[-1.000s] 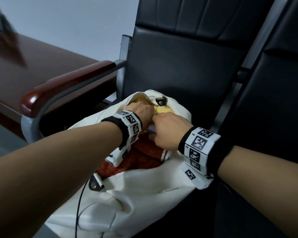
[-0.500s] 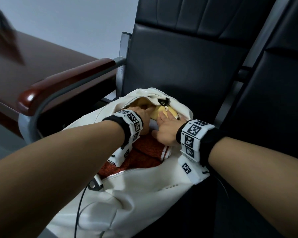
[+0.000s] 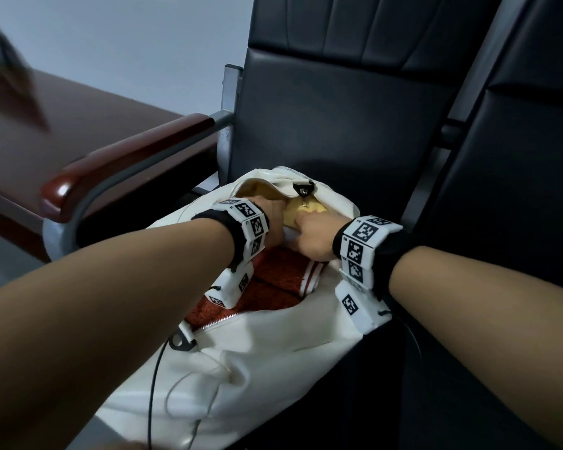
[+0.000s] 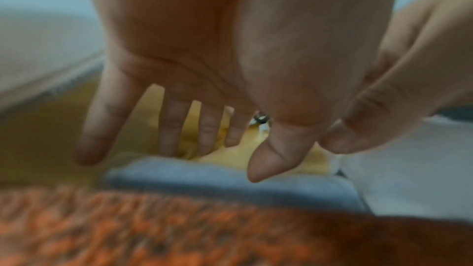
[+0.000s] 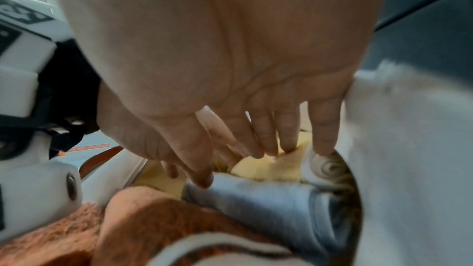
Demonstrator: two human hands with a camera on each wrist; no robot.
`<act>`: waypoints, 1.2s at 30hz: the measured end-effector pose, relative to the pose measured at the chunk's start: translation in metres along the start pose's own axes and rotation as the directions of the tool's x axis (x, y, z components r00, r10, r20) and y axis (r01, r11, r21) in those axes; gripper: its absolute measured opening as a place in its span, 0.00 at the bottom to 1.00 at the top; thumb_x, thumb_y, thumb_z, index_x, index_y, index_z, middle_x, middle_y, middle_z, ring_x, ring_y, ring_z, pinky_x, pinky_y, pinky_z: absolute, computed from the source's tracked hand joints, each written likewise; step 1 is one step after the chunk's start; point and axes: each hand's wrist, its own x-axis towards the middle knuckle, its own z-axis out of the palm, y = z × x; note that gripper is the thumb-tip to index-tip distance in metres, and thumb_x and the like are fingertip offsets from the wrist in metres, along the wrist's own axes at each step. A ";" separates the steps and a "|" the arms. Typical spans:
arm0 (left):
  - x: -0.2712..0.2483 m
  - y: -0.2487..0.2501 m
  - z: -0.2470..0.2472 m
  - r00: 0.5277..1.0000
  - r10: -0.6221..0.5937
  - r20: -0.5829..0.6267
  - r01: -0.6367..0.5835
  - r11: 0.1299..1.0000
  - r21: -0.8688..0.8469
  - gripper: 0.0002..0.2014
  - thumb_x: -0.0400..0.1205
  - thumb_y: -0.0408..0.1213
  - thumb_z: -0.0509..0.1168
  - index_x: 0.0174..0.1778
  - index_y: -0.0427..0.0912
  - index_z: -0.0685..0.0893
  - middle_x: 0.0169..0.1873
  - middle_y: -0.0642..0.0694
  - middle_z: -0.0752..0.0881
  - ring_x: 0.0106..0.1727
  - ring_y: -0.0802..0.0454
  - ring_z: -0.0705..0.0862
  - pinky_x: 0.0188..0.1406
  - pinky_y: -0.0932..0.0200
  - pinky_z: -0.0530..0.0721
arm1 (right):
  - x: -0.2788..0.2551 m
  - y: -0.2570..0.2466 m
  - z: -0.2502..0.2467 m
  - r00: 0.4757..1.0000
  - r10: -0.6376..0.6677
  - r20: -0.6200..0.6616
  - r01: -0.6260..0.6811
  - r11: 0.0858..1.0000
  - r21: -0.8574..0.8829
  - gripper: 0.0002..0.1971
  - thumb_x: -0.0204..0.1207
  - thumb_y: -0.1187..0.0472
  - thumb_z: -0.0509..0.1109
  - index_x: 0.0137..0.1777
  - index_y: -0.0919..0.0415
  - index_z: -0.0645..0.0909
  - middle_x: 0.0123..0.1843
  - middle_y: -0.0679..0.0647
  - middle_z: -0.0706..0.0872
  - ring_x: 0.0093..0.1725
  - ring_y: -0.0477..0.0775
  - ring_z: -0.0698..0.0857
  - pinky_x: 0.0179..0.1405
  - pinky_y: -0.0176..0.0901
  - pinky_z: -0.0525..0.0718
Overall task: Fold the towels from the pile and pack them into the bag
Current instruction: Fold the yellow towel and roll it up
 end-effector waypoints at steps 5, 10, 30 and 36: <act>-0.022 0.015 -0.015 0.998 -0.019 -0.064 0.025 0.996 0.091 0.24 0.79 0.55 0.70 0.68 0.48 0.83 0.63 0.42 0.87 0.65 0.41 0.85 0.64 0.47 0.83 | -0.032 -0.001 -0.018 0.985 -0.019 -0.169 0.026 0.999 0.041 0.15 0.83 0.50 0.67 0.63 0.58 0.81 0.63 0.57 0.86 0.59 0.60 0.83 0.48 0.42 0.71; -0.060 0.041 -0.041 0.983 0.049 -0.179 -0.014 0.982 0.189 0.22 0.80 0.58 0.63 0.67 0.53 0.81 0.62 0.48 0.85 0.64 0.41 0.85 0.61 0.46 0.82 | -0.078 0.005 -0.032 0.977 0.033 -0.211 -0.012 0.995 0.101 0.24 0.80 0.51 0.70 0.74 0.58 0.78 0.68 0.60 0.83 0.63 0.63 0.85 0.56 0.47 0.84; -0.151 0.335 -0.028 0.898 0.430 -0.090 -0.409 0.893 0.186 0.08 0.83 0.46 0.68 0.47 0.48 0.77 0.34 0.48 0.74 0.41 0.42 0.81 0.39 0.49 0.82 | -0.295 0.180 0.063 0.797 0.552 -0.244 -0.406 0.789 0.460 0.10 0.78 0.55 0.70 0.54 0.58 0.77 0.52 0.59 0.82 0.43 0.59 0.80 0.41 0.49 0.80; -0.152 0.374 -0.021 0.877 0.479 -0.051 -0.452 0.855 0.257 0.12 0.82 0.38 0.68 0.61 0.43 0.84 0.43 0.43 0.78 0.43 0.40 0.81 0.39 0.48 0.81 | -0.307 0.202 0.087 0.728 0.657 -0.194 -0.425 0.656 0.624 0.08 0.81 0.58 0.68 0.51 0.62 0.74 0.44 0.57 0.75 0.33 0.54 0.75 0.28 0.44 0.70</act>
